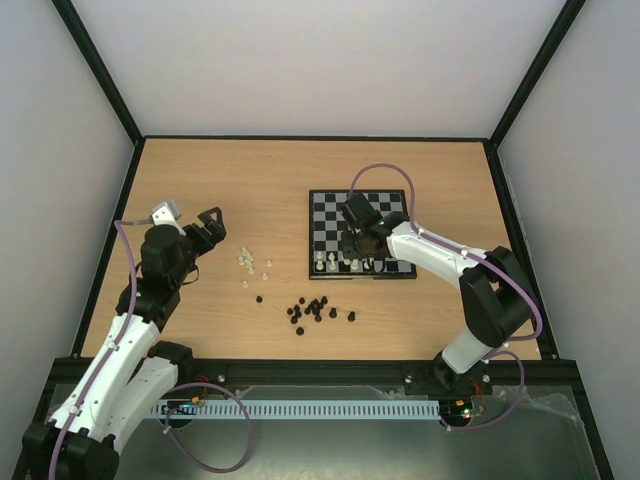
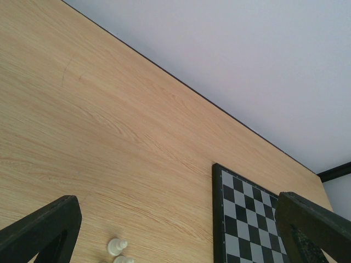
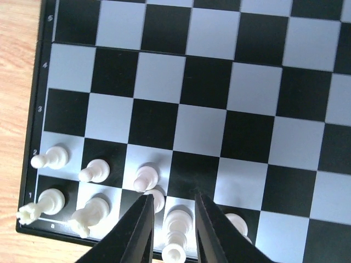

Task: Set up the chess pieces on the board
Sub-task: Place the chess piece on the chessboard, then pick up the chess piece from the chessboard.

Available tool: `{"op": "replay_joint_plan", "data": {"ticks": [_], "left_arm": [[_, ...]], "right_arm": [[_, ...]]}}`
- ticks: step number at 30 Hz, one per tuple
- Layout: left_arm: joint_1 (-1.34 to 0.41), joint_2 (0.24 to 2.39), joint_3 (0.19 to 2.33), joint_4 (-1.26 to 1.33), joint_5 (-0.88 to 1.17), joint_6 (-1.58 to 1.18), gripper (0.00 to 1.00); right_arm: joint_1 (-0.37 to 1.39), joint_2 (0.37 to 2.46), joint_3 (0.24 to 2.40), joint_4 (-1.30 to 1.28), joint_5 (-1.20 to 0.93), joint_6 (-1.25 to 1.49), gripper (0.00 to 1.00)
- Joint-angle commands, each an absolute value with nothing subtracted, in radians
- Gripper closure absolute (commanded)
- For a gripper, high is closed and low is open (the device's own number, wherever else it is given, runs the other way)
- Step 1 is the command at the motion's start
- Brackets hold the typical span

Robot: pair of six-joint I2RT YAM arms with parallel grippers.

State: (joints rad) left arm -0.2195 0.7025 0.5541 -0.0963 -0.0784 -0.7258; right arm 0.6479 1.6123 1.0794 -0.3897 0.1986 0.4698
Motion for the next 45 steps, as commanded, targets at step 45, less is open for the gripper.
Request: {"op": "replay_joint_plan", "data": {"ticks": [45], "left_arm": [[-0.222, 0.714, 0.544, -0.087, -0.075, -0.719, 0.01]], "right_arm": [[0.688, 1.747, 1.131, -0.448, 0.139, 0.368, 0.89]]}}
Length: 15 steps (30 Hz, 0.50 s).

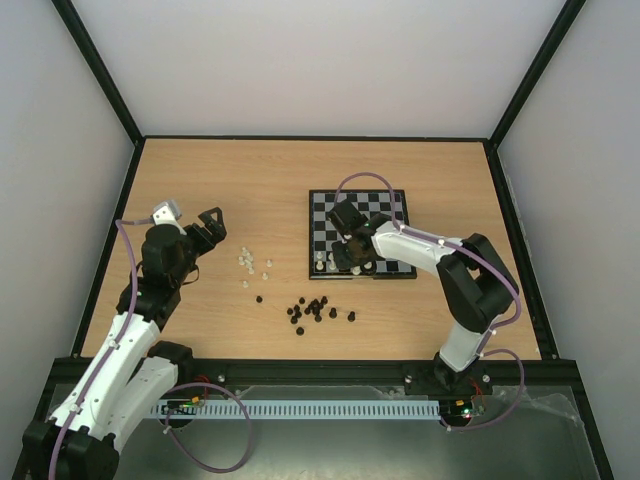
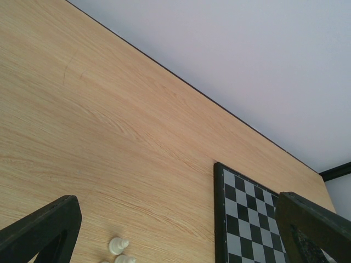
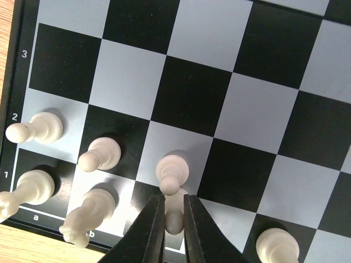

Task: Set up the chess pieces on the board
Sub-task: Pick up the chess piece from the chessboard.

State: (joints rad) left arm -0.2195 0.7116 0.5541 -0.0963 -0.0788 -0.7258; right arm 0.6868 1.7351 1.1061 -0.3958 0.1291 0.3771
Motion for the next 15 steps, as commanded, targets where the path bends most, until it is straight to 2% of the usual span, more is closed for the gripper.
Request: {"op": "replay_joint_plan", "data": {"ticks": [1, 15], "left_arm": [[-0.222, 0.714, 0.544, -0.088, -0.076, -0.719, 0.0], [-0.222, 0.712, 0.544, -0.089, -0.075, -0.719, 0.01]], "right_arm": [[0.69, 1.749, 1.132, -0.448, 0.14, 0.369, 0.91], [0.686, 1.665, 1.138, -0.491, 0.198, 0.379, 0.93]]}}
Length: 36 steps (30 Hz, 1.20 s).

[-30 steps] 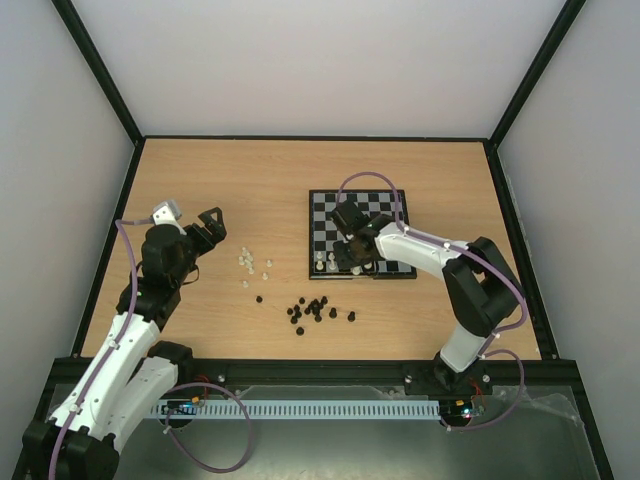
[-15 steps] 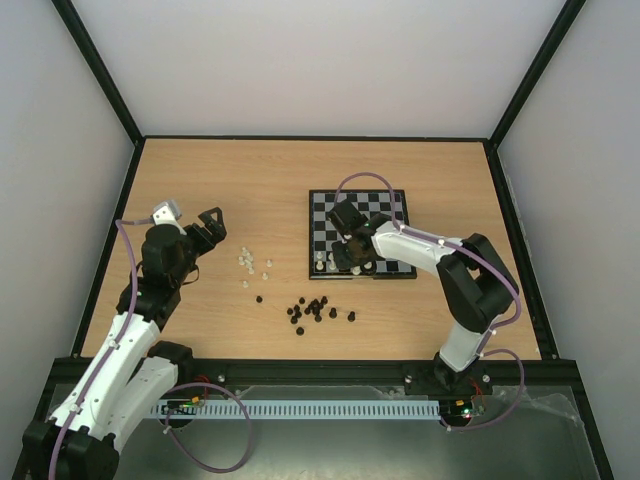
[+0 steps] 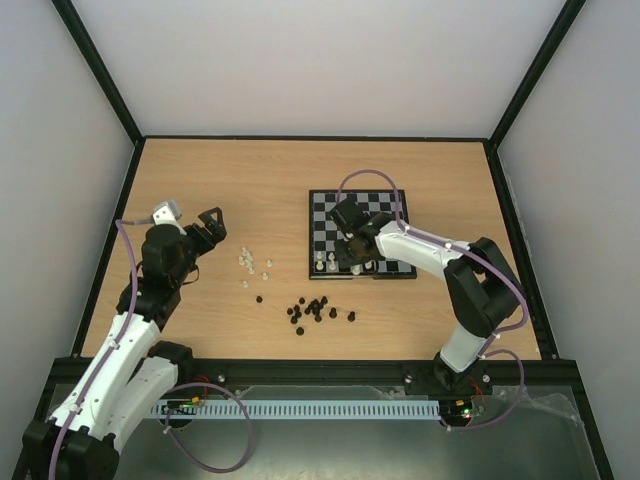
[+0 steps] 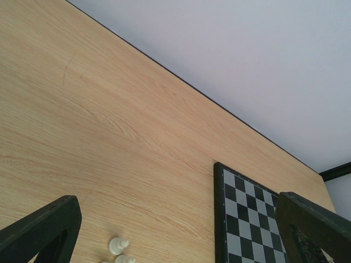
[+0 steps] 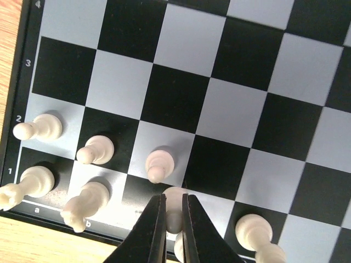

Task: Set up the chess pieces on the board
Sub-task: Pick up the chess piece from the chessboard, then place the chess piece on the chessboard.

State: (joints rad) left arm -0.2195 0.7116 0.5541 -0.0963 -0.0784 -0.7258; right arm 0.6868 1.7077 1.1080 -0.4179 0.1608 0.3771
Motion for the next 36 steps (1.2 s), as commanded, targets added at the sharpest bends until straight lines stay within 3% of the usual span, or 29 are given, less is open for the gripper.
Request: {"op": "replay_joint_plan", "data": {"ticks": [1, 23, 36], "left_arm": [[-0.222, 0.713, 0.545, -0.089, -0.076, -0.718, 0.01], [-0.222, 0.712, 0.545, -0.089, -0.074, -0.718, 0.0], [-0.222, 0.715, 0.546, -0.088, -0.076, -0.718, 0.0]], "right_arm": [[0.684, 1.663, 1.139, -0.491, 0.201, 0.379, 0.93], [0.635, 1.763, 1.144, -0.454, 0.187, 0.379, 0.93], [0.634, 1.754, 1.159, -0.461, 0.198, 0.381, 0.78]]}}
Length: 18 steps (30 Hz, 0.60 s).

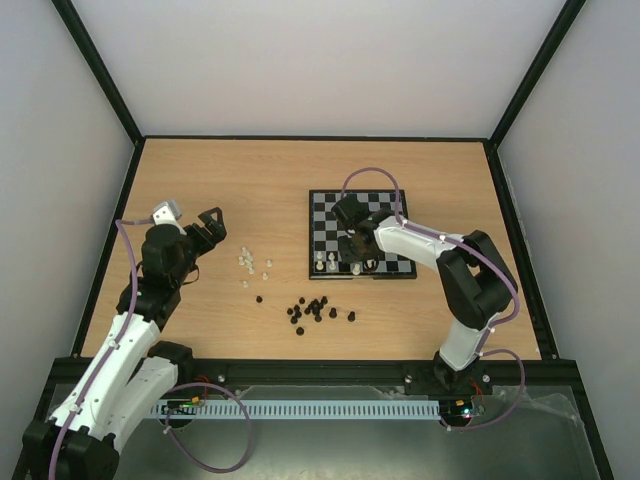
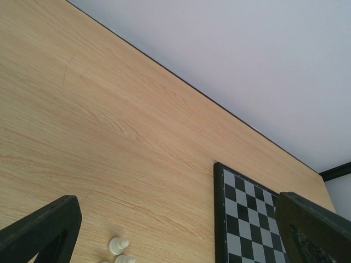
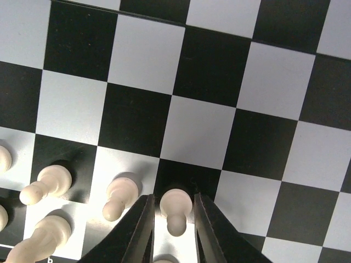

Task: Set up the chess pieces on the board
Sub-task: Place the chess piece on the chessboard, then pick up the chess piece at the center of the board.

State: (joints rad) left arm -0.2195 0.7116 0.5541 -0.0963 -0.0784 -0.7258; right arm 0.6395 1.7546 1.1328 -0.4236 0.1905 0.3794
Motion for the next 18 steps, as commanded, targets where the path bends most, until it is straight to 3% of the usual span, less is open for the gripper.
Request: {"op": "replay_joint_plan", "data": {"ticks": [1, 18], "left_arm": [[-0.222, 0.716, 0.546, -0.088, -0.074, -0.718, 0.01], [-0.222, 0.73, 0.541, -0.079, -0.084, -0.716, 0.0]], "right_arm": [[0.635, 1.749, 1.158, -0.462, 0.199, 0.381, 0.77], [0.635, 1.609, 1.156, -0.456, 0.183, 0.381, 0.4]]}}
